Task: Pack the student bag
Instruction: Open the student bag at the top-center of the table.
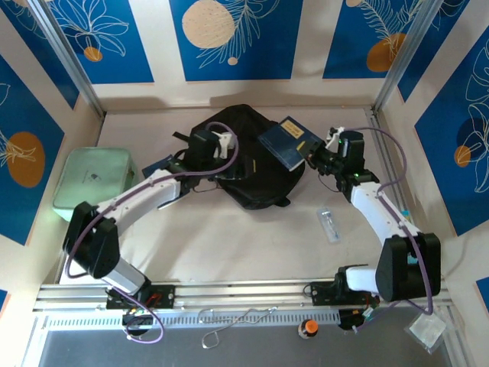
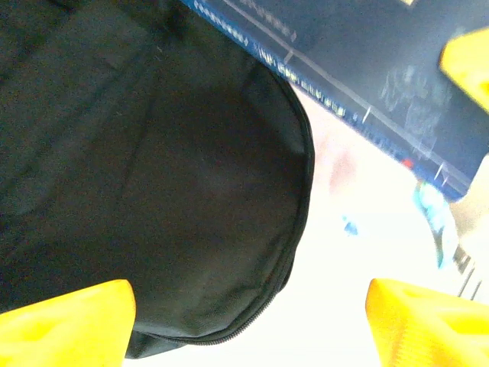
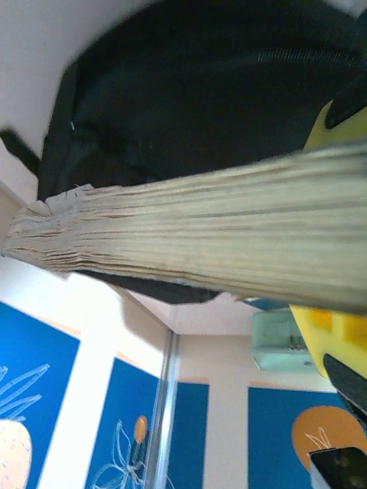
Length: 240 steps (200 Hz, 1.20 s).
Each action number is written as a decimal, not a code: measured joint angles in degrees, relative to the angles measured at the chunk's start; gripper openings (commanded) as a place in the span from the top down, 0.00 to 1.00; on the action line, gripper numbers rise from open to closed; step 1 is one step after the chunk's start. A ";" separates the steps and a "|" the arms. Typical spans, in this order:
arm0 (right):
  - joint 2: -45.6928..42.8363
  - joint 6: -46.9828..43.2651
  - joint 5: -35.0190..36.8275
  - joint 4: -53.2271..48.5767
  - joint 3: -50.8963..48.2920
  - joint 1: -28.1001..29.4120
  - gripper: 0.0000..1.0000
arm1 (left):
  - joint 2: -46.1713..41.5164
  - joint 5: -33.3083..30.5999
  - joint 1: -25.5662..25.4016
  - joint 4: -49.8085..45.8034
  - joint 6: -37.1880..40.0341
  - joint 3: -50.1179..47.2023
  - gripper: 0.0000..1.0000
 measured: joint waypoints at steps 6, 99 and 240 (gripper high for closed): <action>-0.83 -0.42 0.11 -1.18 -0.17 -1.03 1.00 | 1.29 0.02 -0.79 -0.39 1.03 0.90 0.22; -5.60 -4.81 -1.62 -6.51 -2.80 -7.72 1.00 | 18.73 -4.83 -12.00 -13.07 16.68 19.93 0.48; -10.91 -9.35 -0.98 -13.44 -3.15 -12.48 1.00 | 29.46 -11.10 -12.44 -20.13 19.67 32.48 0.70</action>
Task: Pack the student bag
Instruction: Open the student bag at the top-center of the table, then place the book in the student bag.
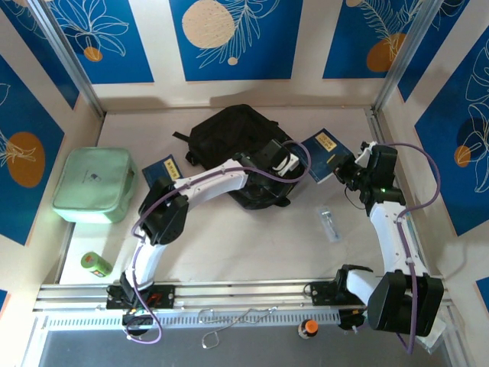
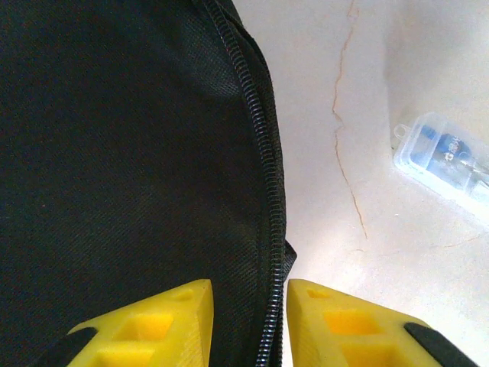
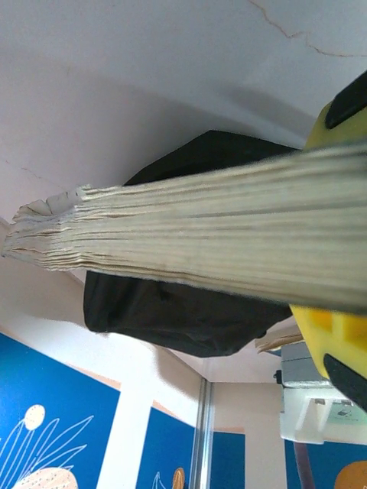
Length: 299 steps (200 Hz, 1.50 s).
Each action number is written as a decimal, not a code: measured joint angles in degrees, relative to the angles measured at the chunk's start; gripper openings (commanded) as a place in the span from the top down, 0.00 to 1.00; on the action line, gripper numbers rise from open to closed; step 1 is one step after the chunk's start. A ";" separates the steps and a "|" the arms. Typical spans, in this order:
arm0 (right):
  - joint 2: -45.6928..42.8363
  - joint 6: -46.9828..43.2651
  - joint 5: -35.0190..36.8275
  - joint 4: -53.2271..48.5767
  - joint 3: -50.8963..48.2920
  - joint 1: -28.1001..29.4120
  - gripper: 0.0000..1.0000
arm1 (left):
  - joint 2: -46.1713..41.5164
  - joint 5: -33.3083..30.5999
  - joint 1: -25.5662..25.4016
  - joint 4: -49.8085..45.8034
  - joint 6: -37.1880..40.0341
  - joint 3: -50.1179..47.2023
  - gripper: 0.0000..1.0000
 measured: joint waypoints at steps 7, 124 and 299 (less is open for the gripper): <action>-0.07 0.00 0.04 -0.20 -0.02 0.00 1.00 | 0.22 0.31 0.00 0.00 0.00 0.00 0.70; -0.15 -0.37 1.33 -1.33 -0.44 -0.13 1.00 | 1.55 1.51 0.46 -1.75 -0.26 1.95 0.98; -11.06 6.75 1.92 -10.01 -1.03 -1.09 1.00 | -17.11 5.03 11.26 6.97 -0.02 -6.08 1.00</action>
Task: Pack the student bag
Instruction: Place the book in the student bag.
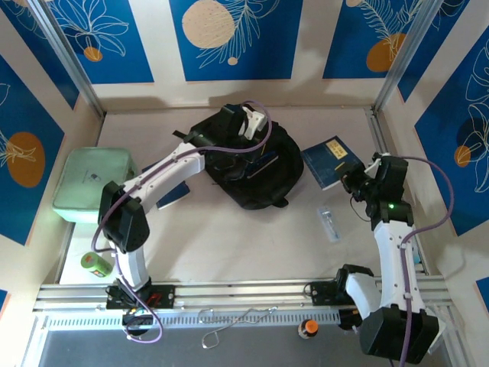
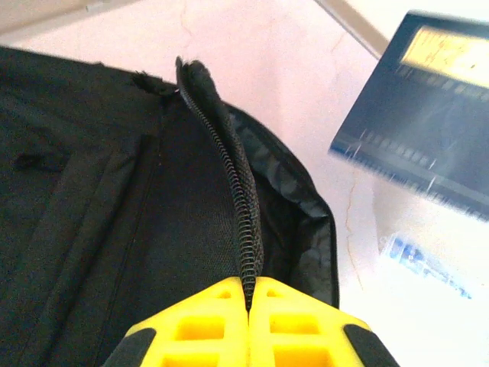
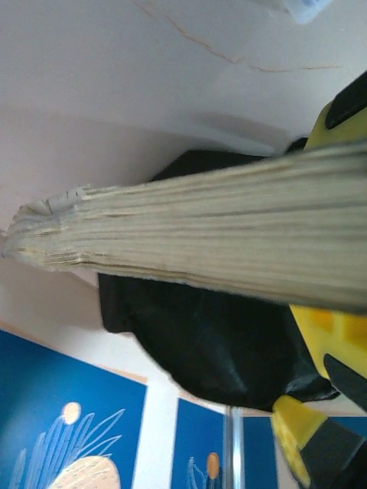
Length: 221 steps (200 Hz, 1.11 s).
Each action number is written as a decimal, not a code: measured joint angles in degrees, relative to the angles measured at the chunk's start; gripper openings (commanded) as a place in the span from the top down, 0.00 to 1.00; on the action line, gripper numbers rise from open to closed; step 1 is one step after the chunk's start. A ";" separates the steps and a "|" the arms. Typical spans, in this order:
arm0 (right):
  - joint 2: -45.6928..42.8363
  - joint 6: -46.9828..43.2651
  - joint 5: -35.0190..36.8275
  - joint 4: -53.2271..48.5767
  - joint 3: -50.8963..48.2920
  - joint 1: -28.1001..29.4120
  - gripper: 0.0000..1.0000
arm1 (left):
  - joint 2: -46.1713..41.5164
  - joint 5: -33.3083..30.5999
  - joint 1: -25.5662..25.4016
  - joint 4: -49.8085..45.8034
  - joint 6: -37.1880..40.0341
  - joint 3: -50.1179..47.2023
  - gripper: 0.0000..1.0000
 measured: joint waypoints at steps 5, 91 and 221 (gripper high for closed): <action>0.02 0.72 0.00 -0.02 -0.33 0.90 1.00 | -0.39 0.00 -0.02 0.68 0.09 -0.44 1.00; 16.20 7.08 1.60 7.08 0.04 20.74 1.00 | -4.55 2.38 -0.02 10.49 1.49 -8.46 1.00; 49.00 11.69 5.95 20.92 17.18 28.20 1.00 | -5.66 4.13 -0.02 13.09 -0.68 -10.78 1.00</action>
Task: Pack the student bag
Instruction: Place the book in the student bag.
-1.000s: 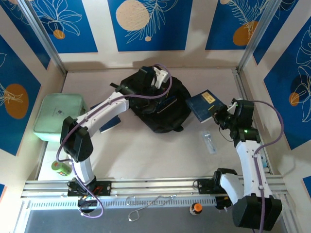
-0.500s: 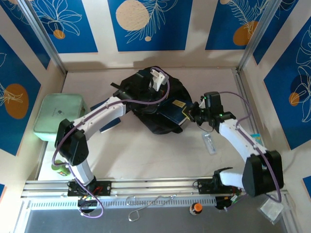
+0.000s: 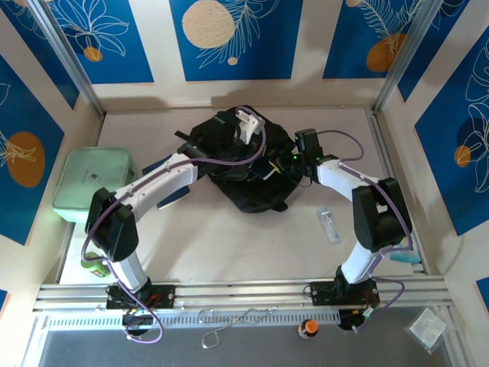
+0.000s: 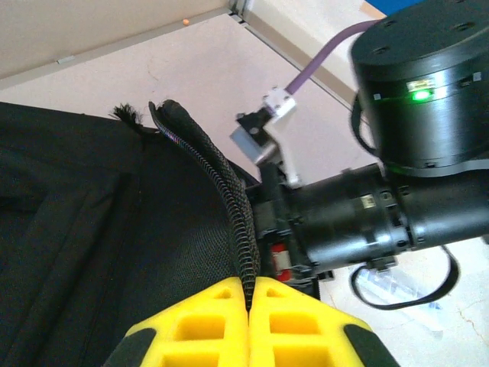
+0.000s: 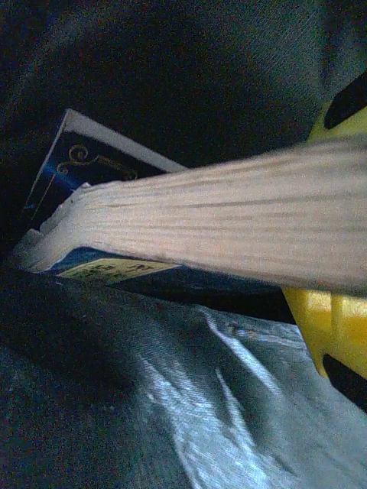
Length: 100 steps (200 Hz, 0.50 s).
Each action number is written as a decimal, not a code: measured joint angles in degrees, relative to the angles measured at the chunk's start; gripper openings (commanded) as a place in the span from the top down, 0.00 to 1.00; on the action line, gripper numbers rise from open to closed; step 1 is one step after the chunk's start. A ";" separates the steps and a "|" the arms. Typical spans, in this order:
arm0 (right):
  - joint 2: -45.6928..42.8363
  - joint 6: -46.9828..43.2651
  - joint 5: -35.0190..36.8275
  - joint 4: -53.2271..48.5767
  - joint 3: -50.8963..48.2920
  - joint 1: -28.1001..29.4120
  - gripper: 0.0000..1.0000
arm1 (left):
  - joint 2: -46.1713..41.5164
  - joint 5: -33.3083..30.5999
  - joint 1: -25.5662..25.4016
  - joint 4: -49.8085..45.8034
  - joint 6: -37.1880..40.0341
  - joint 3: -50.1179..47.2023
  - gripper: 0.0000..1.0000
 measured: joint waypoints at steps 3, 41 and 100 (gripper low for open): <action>0.37 0.24 0.13 0.07 0.37 0.15 1.00 | -0.04 0.00 0.00 0.00 -0.09 0.00 1.00; 6.01 1.70 0.74 1.09 5.18 1.27 0.85 | -0.52 -0.26 0.00 0.22 -0.96 -0.02 1.00; 2.99 -0.22 -0.39 -4.20 2.69 -0.33 0.58 | -0.52 -0.63 0.00 1.73 -2.91 -0.02 1.00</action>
